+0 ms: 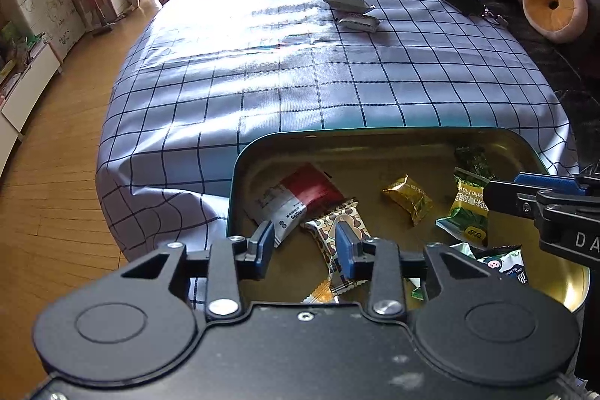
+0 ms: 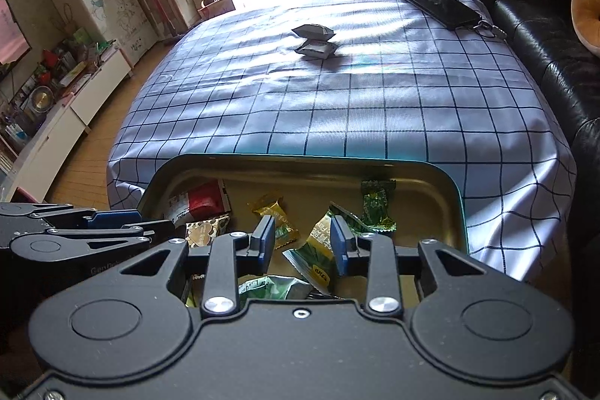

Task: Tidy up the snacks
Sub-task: 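Open left gripper to drop red-white packet while right drops garlic packet, then move both open grippers back toward the white packets on the bedspread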

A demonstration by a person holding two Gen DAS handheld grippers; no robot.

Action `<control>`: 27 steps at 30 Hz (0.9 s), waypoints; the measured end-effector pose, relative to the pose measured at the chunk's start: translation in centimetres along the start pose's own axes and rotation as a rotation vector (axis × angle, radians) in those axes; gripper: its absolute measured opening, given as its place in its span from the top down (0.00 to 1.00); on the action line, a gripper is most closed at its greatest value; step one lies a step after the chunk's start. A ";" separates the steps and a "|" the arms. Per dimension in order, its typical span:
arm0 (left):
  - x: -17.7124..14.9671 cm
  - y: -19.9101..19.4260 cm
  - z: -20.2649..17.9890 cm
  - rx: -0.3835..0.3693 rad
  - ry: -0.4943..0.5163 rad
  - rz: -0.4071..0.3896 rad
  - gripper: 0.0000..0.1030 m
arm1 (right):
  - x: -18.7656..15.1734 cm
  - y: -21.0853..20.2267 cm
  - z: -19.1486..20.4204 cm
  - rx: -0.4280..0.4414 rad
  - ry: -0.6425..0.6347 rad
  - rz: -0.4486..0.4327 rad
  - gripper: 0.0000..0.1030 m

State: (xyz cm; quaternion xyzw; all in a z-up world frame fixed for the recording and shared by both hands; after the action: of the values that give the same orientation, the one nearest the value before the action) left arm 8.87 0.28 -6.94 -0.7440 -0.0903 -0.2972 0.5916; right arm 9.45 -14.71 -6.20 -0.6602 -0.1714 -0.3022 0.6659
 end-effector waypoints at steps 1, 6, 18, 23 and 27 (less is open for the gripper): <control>0.0 0.0 0.0 0.002 0.005 0.000 0.64 | 0.0 0.0 0.0 0.000 -0.002 0.001 0.58; -0.2 0.1 -0.4 0.019 0.039 -0.004 0.63 | -0.2 0.1 0.1 0.002 -0.005 0.007 0.58; -0.4 0.1 -1.1 0.014 0.086 -0.009 0.61 | -0.5 0.5 0.2 -0.002 -0.005 0.026 0.58; -0.2 0.2 -1.0 0.017 0.092 -0.004 0.61 | -0.6 0.9 0.2 -0.002 -0.007 0.037 0.58; 0.2 0.3 -1.0 0.016 0.092 -0.005 0.61 | -0.5 1.1 0.2 -0.003 -0.014 0.038 0.58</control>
State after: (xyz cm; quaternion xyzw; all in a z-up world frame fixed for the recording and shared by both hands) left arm 8.81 -0.78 -6.99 -0.7246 -0.0670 -0.3320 0.6003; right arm 9.77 -14.44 -7.33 -0.6666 -0.1627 -0.2852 0.6692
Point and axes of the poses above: each gripper's, at about its wrist camera, not at the fingertips, and y roughly the way its jaws point, z to its left, x to its top, the point moved 10 cm from there along y, roughly the way its jaws point, and after that the axes turned 13 degrees about -x, right-handed, at the moved point
